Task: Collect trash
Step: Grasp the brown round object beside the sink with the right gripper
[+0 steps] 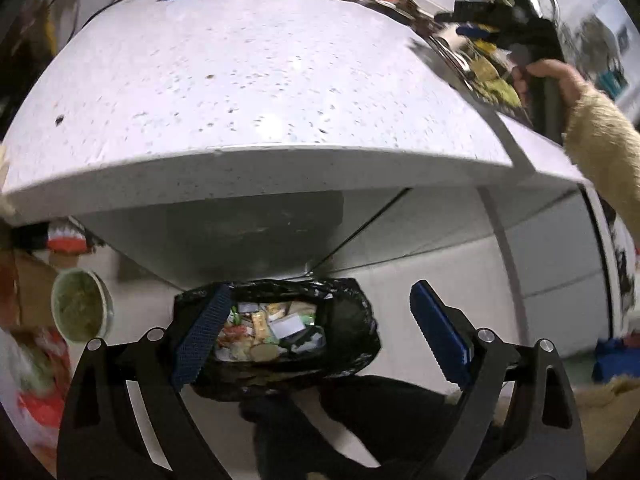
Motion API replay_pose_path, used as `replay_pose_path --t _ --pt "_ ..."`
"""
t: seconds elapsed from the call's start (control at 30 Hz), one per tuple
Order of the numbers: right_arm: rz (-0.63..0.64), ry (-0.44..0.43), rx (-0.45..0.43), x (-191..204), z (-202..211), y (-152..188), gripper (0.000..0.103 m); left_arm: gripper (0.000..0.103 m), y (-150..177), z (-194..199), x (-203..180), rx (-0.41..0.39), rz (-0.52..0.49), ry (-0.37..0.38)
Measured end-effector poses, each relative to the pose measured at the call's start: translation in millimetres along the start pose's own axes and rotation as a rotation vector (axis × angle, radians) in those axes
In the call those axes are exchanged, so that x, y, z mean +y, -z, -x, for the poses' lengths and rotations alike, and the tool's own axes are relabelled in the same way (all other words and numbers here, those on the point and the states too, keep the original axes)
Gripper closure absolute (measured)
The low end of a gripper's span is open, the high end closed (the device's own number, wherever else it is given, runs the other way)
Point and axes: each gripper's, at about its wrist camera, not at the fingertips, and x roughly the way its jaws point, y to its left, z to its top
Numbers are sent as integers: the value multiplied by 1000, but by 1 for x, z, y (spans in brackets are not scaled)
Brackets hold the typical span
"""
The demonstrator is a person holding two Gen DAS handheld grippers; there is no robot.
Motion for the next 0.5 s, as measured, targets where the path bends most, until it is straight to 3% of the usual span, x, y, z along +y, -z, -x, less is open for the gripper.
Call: replay_pose_path --t 0.2,0.37,0.5 --pt "13 82 86 -21 -56 -25 56 14 1 9 4 -13 60 -44" --pt "-4 68 106 -26 -71 -34 69 14 -5 11 3 -24 87 -64" --pt "2 56 97 -30 -65 -34 70 14 -13 13 -7 -38 67 -66"
